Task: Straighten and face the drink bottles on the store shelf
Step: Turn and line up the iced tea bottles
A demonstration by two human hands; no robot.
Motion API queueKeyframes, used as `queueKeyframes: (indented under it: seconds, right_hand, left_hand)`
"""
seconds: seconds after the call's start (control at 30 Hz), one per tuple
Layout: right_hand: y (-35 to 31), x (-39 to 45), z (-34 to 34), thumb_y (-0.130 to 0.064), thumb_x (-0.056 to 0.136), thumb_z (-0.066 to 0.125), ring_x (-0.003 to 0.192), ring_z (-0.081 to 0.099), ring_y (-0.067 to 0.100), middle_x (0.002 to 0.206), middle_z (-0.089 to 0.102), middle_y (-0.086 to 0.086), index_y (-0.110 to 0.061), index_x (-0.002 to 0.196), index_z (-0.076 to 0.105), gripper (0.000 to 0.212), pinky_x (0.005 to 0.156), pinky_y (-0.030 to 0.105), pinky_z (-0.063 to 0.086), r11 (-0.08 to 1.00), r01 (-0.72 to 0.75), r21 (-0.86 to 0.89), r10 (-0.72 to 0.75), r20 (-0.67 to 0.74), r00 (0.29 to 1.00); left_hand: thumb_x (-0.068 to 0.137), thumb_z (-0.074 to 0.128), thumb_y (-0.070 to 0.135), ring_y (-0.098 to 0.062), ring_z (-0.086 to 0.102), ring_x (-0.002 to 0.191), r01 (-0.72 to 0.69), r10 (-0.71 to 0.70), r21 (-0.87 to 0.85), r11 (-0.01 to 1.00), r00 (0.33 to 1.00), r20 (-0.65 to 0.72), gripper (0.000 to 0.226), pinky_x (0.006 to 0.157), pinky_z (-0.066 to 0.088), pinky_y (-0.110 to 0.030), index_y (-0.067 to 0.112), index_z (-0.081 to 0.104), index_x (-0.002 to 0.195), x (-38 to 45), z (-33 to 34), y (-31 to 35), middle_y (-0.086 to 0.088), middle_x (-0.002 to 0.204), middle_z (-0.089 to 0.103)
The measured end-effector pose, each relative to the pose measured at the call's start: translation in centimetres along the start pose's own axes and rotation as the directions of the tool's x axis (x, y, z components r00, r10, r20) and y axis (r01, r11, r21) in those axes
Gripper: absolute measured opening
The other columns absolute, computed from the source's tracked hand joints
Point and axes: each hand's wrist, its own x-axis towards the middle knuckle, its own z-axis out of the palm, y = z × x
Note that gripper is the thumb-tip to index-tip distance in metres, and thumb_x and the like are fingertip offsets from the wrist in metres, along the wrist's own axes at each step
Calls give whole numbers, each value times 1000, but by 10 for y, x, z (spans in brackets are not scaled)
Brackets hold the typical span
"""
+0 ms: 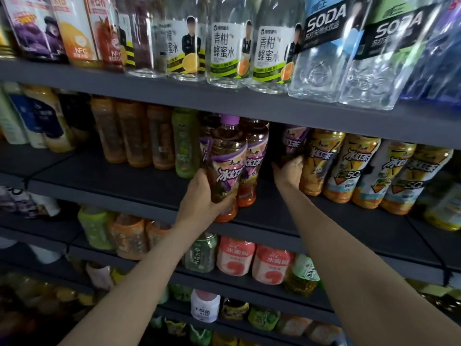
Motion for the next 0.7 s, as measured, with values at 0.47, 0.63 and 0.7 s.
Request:
queueKeyframes:
  seconds: [0.47,0.63,0.7]
  right_hand:
    - [-4,-15,24,5,86,54,124,35,36,134,35,23,3,125,39,42,100,33,28,997,-51,-66,34,-224,974]
    - [7,-30,13,-2,82,62,121,36,38,130,37,23,2,124,39,49,96,38,34,1000,-14,20,18,-233,972]
    - [1,-29,10,-13,80,72,126,33,36,135,34,21,0,134,32,69,100,40,35,998,-21,57,31,-195,980]
  left_hand:
    - [81,68,40,-17,38,123,16,-13,-33,999,997,82,74,88,31,-18,9,28,134,0,-3,-2,-7,131,40]
    - [81,68,39,-16,39,121,9,-6,-32,999,996,88,69,89,31,-19,10,30,131,0,-3,-1,-7,129,41]
    - [81,68,39,-16,39,121,21,-18,-31,999,995,93,69,90,30,-19,10,30,131,0,-4,0,-7,130,41]
